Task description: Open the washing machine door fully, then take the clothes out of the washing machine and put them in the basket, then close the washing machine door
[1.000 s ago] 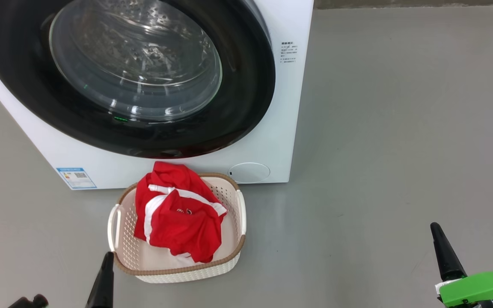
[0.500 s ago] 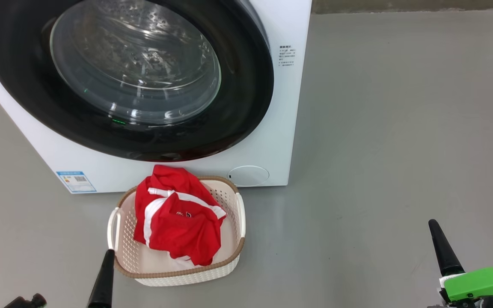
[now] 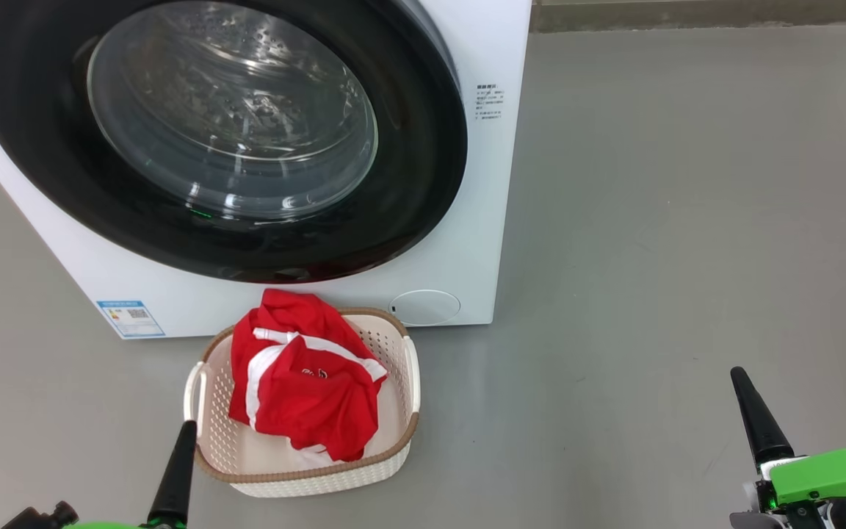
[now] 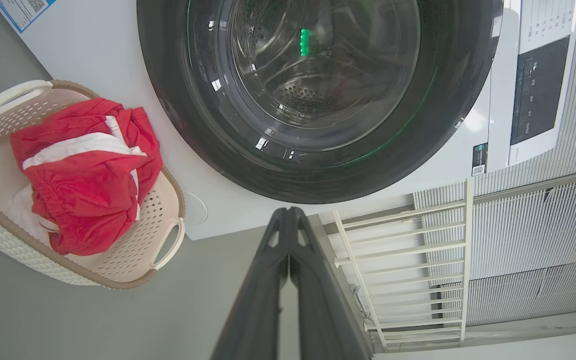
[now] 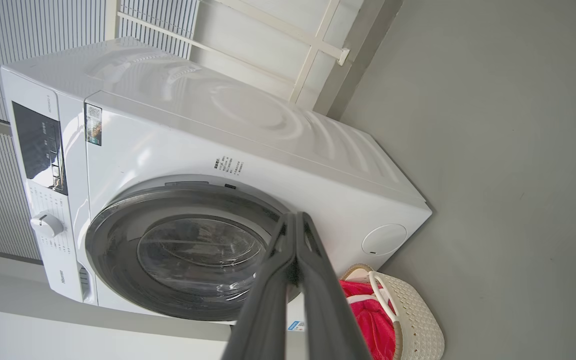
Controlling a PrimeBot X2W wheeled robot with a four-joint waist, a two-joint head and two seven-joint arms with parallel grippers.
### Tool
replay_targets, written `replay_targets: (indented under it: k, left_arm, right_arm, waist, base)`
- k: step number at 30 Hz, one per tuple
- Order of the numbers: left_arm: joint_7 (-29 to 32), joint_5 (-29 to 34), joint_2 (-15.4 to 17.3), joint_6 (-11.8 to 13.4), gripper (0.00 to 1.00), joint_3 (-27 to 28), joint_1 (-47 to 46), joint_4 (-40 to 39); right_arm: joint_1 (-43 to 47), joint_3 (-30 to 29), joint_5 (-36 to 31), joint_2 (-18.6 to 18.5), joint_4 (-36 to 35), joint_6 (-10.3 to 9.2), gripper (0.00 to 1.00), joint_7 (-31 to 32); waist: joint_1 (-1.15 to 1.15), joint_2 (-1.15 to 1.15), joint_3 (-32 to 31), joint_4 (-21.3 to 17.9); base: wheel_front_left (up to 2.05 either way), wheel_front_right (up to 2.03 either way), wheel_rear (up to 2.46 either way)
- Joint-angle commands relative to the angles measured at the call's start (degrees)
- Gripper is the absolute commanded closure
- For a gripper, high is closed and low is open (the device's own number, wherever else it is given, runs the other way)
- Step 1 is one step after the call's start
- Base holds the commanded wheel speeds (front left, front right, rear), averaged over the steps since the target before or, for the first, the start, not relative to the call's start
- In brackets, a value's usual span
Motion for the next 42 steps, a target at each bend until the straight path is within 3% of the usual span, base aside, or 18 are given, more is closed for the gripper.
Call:
replay_targets:
  k: [1, 26, 42]
  left_arm:
    - [0.6, -1.95, 1.02, -0.31, 1.0, 1.85, -2.59, -1.07]
    - [4.93, -17.44, 0.93, -0.39, 1.0, 2.84, -4.38, -0.39]
    - [5.19, -17.46, 0.75, -0.4, 1.0, 3.1, -4.42, -0.38]
  right_arm:
    - [-3.12, 0.42, 1.72, -0.53, -1.3, -0.03, 1.0, 0.51]
    - [-5.56, -0.51, 14.02, 0.54, -1.11, -0.04, 1.0, 4.85]
    - [-5.61, -0.65, 14.09, 0.65, -1.1, -0.04, 1.0, 5.02]
  waist:
    - [0.0, 0.0, -0.09, -0.03]
    - [0.0, 0.0, -1.29, -0.4]
    - [0.0, 0.0, -1.31, -0.4]
  base:
    - [0.0, 0.0, 0.0]
    - [0.0, 0.0, 0.0]
    - [0.0, 0.0, 0.0]
